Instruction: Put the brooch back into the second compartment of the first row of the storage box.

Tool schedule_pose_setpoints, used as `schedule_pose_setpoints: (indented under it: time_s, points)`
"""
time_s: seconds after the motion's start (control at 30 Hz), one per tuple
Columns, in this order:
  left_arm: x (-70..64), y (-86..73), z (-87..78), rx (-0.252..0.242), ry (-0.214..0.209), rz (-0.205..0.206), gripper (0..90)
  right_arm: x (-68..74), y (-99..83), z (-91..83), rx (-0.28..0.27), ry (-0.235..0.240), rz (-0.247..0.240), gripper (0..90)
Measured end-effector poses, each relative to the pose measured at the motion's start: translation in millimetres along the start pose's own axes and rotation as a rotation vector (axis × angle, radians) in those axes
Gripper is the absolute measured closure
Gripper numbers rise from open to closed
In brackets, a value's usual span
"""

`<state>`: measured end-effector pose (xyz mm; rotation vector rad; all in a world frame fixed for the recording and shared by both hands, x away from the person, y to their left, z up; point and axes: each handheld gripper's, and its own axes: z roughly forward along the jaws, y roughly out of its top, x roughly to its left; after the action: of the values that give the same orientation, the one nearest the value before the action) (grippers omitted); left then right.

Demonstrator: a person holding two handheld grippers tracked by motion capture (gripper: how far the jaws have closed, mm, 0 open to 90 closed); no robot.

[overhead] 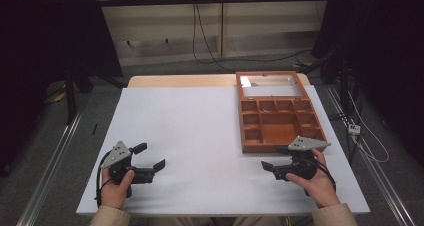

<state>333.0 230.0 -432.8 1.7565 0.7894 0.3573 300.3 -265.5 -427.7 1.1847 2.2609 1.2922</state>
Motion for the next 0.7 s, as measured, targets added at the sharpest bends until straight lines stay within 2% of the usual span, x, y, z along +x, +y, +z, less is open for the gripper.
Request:
schedule_pose_setpoints:
  time_s: [0.3,0.7]
  points:
    - [0.0,-0.2,0.5,0.004,-0.001,-0.002,4.2,-4.6,-16.3,-3.7,0.013,-0.006,-0.007,19.7]
    - [-0.1,-0.4,1.3,0.009,-0.002,0.000,4.2,-12.2,-32.3,-7.1,0.016,-0.029,0.013,19.4]
